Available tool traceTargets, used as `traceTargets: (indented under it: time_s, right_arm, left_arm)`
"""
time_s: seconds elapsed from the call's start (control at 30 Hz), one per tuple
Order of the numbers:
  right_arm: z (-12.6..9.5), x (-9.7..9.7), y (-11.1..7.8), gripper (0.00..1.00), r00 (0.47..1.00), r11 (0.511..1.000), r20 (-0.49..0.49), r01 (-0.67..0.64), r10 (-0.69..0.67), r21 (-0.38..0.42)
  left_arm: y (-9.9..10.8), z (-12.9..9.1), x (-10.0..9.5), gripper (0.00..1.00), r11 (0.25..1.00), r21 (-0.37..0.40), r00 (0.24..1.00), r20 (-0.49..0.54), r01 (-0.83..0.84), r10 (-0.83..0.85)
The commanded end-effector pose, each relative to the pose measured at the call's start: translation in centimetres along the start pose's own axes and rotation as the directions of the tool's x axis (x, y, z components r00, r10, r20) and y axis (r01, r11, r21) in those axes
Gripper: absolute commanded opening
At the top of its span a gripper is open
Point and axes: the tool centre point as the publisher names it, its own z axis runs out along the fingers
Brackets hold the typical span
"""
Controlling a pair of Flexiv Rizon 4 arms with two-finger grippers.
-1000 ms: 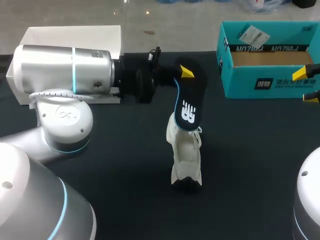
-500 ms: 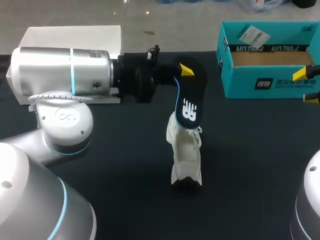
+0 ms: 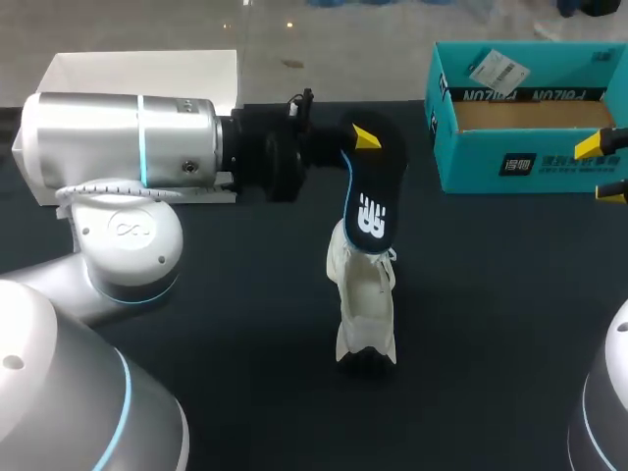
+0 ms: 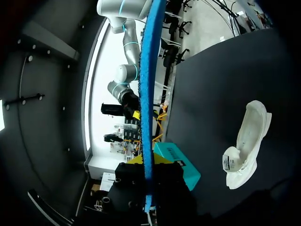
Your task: Take the shoe out of the shoebox, open the shoe tongue, remove and reinsert the insole, then place the shoe into the shoebox
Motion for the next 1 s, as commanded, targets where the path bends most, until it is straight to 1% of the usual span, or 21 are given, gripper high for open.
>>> traceTargets:
  time_s: [0.03, 0.17, 0.3, 0.47, 0.57, 0.67, 0.8, 1.0]
  right_arm:
    - [0.0, 0.1, -0.1, 1.00, 1.000, 1.000, 0.004, -0.002, 0.002, -0.002]
    - [0.0, 0.1, -0.1, 1.00, 1.000, 1.000, 0.004, -0.002, 0.002, -0.002]
    - [0.0, 0.1, -0.1, 1.00, 1.000, 1.000, 0.004, -0.002, 0.002, -0.002]
    - [0.0, 0.1, -0.1, 1.00, 1.000, 1.000, 0.004, -0.002, 0.002, -0.002]
    - [0.0, 0.1, -0.1, 1.00, 1.000, 1.000, 0.004, -0.002, 0.002, -0.002]
    - [0.0, 0.1, -0.1, 1.00, 1.000, 1.000, 0.004, -0.002, 0.002, -0.002]
    - [0.0, 0.1, -0.1, 1.00, 1.000, 1.000, 0.004, -0.002, 0.002, -0.002]
    - [0.0, 0.1, -0.1, 1.00, 1.000, 1.000, 0.004, -0.002, 0.002, -0.002]
  left_arm:
    - [-1.1, -0.2, 0.5, 0.00, 0.991, 0.066, 0.992, 0.046, 0.116, -0.119]
    - [-3.0, -1.2, 2.0, 0.00, 0.945, 0.142, 0.953, 0.026, 0.296, -0.302]
    - [-4.6, -2.3, 3.4, 0.00, 0.880, 0.178, 0.898, -0.066, 0.440, -0.436]
    - [-5.9, -4.1, 4.9, 0.00, 0.811, 0.171, 0.828, -0.164, 0.559, -0.536]
    - [-6.6, -4.8, 5.8, 0.00, 0.798, 0.152, 0.809, -0.194, 0.583, -0.555]
    - [-7.2, -4.9, 6.4, 0.00, 0.771, 0.154, 0.782, -0.216, 0.618, -0.584]
    - [-8.4, -4.8, 8.0, 0.00, 0.699, 0.122, 0.699, -0.290, 0.705, -0.654]
    - [-8.4, -4.8, 8.0, 0.00, 0.699, 0.122, 0.699, -0.290, 0.705, -0.654]
